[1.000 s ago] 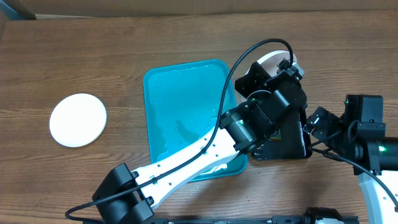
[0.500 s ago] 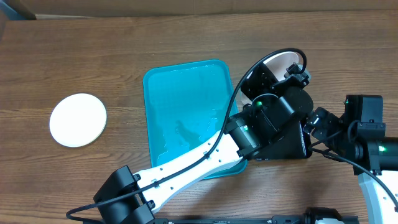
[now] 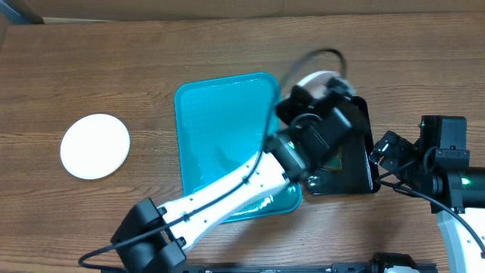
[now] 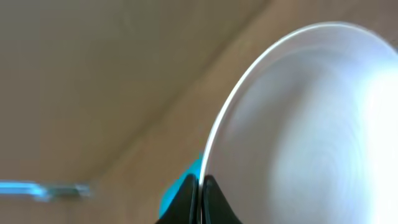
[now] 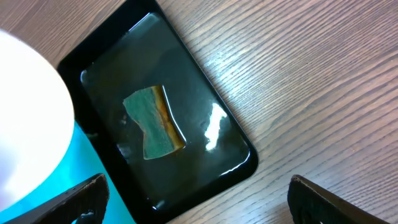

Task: Clean dirty plates on tray and stack at the side
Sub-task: 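Lift the white plate with the left gripper and tilt it over the black tray, then carry the white plate left and set it on the plate stack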

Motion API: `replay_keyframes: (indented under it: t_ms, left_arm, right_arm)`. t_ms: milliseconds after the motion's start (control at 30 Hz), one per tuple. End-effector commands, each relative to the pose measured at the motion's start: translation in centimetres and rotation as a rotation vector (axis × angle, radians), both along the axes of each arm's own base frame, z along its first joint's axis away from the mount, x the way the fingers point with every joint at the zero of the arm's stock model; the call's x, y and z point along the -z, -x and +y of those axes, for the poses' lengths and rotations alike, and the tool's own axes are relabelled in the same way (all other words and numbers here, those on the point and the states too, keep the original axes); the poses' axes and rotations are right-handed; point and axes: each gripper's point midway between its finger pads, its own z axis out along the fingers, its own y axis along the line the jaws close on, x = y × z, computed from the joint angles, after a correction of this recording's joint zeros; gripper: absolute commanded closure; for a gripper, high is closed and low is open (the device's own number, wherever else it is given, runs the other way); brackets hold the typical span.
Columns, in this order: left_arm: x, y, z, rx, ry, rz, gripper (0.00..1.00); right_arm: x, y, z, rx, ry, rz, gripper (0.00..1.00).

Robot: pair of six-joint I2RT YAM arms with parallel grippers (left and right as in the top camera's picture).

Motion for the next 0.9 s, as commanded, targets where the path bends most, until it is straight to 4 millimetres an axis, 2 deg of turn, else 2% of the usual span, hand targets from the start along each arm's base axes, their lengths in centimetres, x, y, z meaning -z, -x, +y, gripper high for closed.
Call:
replay_keyframes:
  t_ms: [0, 67, 167, 267, 367, 500, 667, 700, 767, 867]
  left_arm:
    - [0.9, -0.3, 2.9, -0.143, 0.413, 0.19, 0.96]
    - [0.6, 0.3, 5.5, -0.206, 0.528, 0.287, 0.96]
    - [-1.2, 0.9, 10.5, -0.289, 0.656, 0.363, 0.96]
    - [-2.5, 1.3, 16.9, -0.405, 0.734, 0.394, 0.96]
    - [-2.3, 2.1, 24.2, -0.595, 0.759, 0.399, 0.96]
    - [-0.8, 3.6, 33.5, -0.866, 0.793, 0.396, 0.96]
    - [1.6, 5.8, 41.7, -1.084, 0.901, 0.371, 0.96]
    - [2.7, 6.5, 43.8, -1.139, 0.936, 0.359, 0.96]
    - [4.7, 7.6, 46.3, -1.202, 0.986, 0.348, 0.96]
    - [7.6, 8.8, 48.4, -1.242, 1.053, 0.351, 0.96]
  right_arm:
    - [-0.2, -0.1, -0.1, -0.022, 0.015, -0.007, 0.07]
    - [-0.2, 0.1, -0.2, -0.022, 0.016, 0.0, 0.07]
    - [-0.1, 0.1, -0.1, -0.022, 0.016, 0.004, 0.06]
    - [-0.1, 0.2, -0.1, -0.022, 0.015, 0.004, 0.07]
    - [-0.1, 0.2, -0.1, -0.022, 0.015, 0.005, 0.06]
    - [0.0, 0.3, -0.1, -0.022, 0.015, 0.01, 0.06]
    - [0.0, 0.3, -0.1, -0.022, 0.014, 0.011, 0.06]
    - [0.0, 0.3, -0.1, -0.022, 0.014, 0.011, 0.06]
    - [0.0, 0.3, -0.1, -0.022, 0.014, 0.011, 0.06]
    - [0.0, 0.3, -0.1, -0.022, 0.014, 0.011, 0.06]
